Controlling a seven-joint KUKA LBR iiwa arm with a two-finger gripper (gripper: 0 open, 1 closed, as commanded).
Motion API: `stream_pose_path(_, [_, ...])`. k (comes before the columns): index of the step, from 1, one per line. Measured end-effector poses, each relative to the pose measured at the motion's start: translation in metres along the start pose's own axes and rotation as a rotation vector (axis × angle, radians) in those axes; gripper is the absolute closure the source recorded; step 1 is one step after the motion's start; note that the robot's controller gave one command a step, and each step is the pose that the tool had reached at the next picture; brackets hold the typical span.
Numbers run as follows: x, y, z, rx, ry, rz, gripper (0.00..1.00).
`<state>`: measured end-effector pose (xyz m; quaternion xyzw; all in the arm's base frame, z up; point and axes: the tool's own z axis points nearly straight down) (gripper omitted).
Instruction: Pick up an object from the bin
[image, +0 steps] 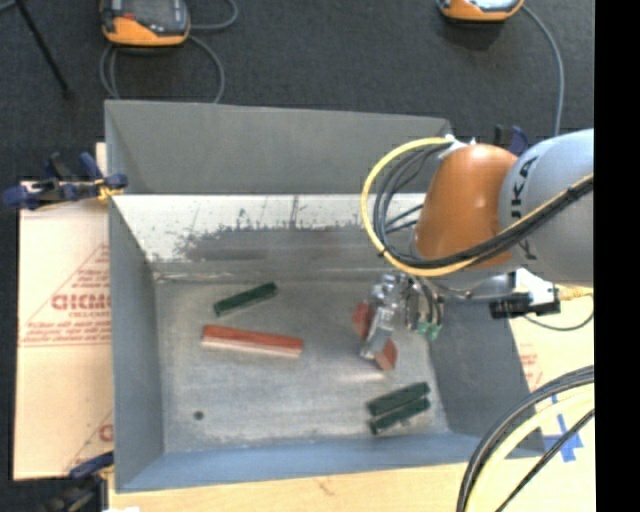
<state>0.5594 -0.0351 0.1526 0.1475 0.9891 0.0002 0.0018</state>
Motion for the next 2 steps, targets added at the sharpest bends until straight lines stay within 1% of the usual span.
stream_pose_path(2, [-0.0007,0.0,-0.013,-0.001,-0.002,-0.002,1.0])
